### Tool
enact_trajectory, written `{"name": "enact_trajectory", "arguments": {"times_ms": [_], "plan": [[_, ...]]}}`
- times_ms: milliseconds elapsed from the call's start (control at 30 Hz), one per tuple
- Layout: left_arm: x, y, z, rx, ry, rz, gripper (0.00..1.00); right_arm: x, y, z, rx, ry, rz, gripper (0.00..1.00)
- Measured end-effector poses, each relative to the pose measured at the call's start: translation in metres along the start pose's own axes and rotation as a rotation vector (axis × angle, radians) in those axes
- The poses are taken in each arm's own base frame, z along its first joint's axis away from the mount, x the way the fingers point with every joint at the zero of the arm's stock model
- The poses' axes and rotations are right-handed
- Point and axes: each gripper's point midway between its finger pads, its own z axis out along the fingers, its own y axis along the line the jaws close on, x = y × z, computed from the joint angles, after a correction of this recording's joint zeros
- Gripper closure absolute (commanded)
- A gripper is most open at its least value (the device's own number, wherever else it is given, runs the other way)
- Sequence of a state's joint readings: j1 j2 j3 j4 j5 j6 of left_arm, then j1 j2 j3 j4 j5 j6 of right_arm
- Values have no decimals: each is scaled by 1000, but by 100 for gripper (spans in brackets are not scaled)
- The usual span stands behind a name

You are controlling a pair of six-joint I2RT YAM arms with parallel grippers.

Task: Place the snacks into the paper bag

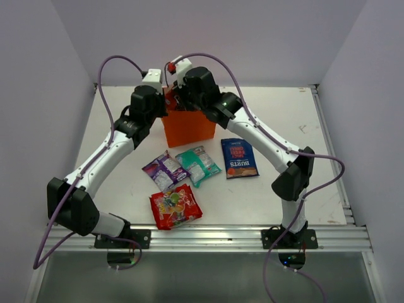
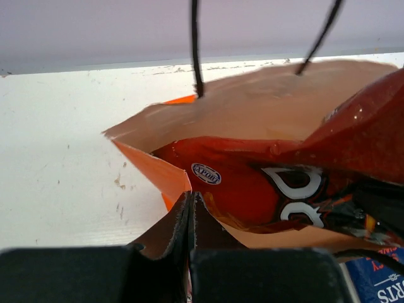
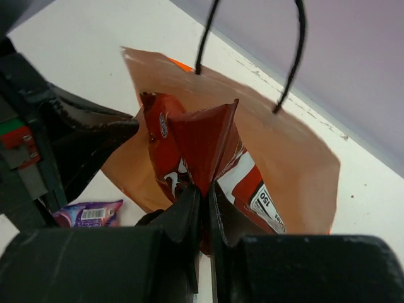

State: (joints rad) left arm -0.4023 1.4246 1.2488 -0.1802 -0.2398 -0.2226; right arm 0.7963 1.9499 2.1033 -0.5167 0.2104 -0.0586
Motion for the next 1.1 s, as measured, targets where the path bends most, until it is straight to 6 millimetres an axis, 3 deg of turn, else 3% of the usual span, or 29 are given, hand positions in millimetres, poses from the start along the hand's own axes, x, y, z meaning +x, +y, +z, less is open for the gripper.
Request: {"name": "enact_trajectory", "arguments": {"times_ms": [200, 233, 300, 367, 533, 633, 733, 800, 867, 933, 1000, 1100], "plan": [[0, 0, 0, 0, -1, 3, 100, 1, -4, -5, 49, 14, -77, 85], [0, 0, 0, 0, -1, 4, 100, 0, -7, -7, 54, 14, -84, 78], [0, 0, 0, 0, -2, 6, 100, -2, -12, -9, 69, 8, -86, 30], [-1, 0, 0, 0, -2, 6, 100, -5, -15, -12, 78, 3, -92, 16], [-1, 0, 0, 1, -2, 6, 100, -10, -18, -17, 93, -7, -99, 13], [-1, 0, 0, 1, -3, 7, 100, -19, -20, -31, 109, -30, -97, 13], [-1, 0, 0, -1, -4, 9, 100, -40, -20, -69, 113, -91, -86, 13], [-1, 1, 0, -5, -5, 9, 100, -54, -17, -103, 97, -150, -65, 13], [-1, 2, 0, -10, -6, 9, 100, -54, -10, -149, 48, -211, -9, 13], [-1, 3, 1, -16, -7, 9, 100, -38, -3, -180, -8, -239, 47, 14], [-1, 4, 1, -22, -8, 9, 100, -7, 7, -195, -65, -235, 111, 17], [-1, 5, 1, -25, -8, 9, 100, 56, 39, -175, -141, -125, 177, 19]]}}
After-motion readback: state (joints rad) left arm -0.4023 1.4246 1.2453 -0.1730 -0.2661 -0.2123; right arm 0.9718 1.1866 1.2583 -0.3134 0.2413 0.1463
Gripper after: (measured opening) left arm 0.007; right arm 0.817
